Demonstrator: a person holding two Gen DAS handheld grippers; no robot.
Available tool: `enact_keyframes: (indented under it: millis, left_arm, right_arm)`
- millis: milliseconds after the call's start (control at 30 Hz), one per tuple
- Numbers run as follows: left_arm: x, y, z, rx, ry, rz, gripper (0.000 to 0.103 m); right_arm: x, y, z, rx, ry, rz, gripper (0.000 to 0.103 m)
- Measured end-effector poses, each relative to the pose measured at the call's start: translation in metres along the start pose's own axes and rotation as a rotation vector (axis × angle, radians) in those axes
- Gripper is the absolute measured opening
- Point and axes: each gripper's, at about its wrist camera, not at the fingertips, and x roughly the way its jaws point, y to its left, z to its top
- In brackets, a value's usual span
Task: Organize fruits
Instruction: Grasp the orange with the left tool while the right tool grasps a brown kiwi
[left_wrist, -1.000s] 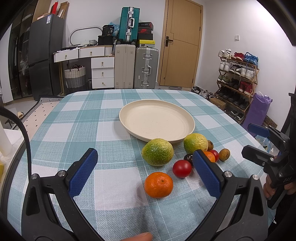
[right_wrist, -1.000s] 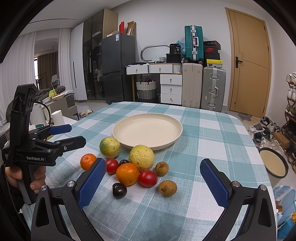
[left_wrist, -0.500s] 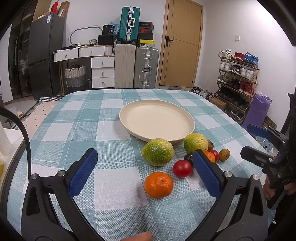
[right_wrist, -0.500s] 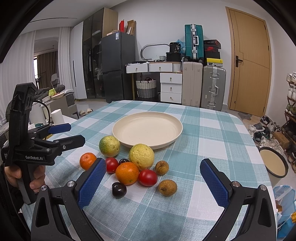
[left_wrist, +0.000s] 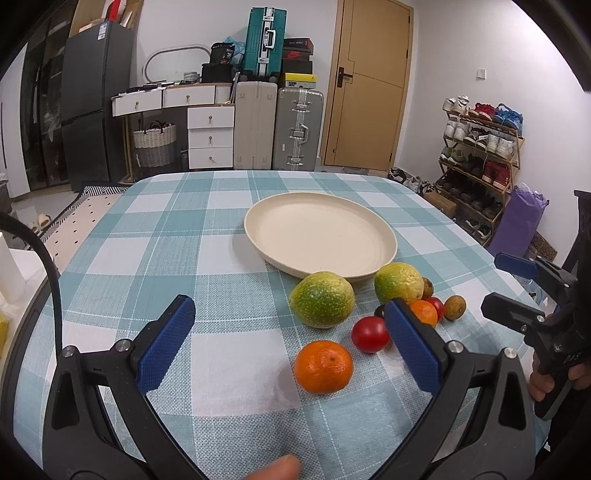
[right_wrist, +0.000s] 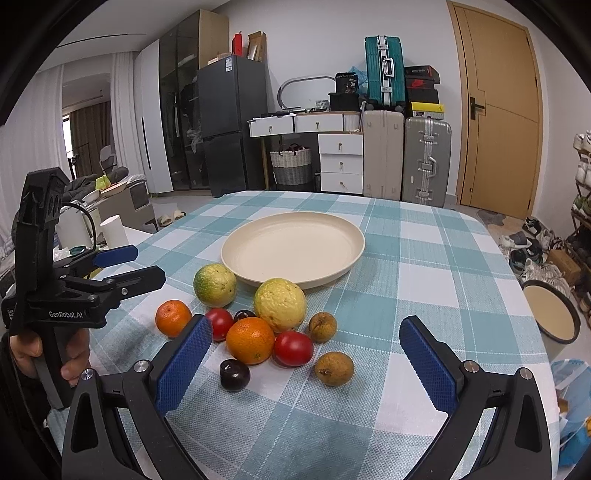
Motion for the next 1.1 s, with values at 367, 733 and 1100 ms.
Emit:
enact_keyframes:
  millis: [367, 733, 1100]
  left_arm:
    - [0.007, -0.003, 0.002, 0.017, 0.029, -0.001, 0.102]
    - [0.013, 0.003, 0.001, -0.005, 0.091, -0.033, 0.101]
    - [0.027, -0.007, -0.009, 0.052, 0.202, -0.044, 0.089]
  right_arm:
    - [0.012, -0.007, 0.002, 0.032, 0.061, -0.011, 0.103]
    - [0.027, -0.028, 0.002, 0.131, 0.179, 0.017, 0.093]
    - [0.041, -0.028, -0.009, 0.124, 0.271, 0.046, 0.07]
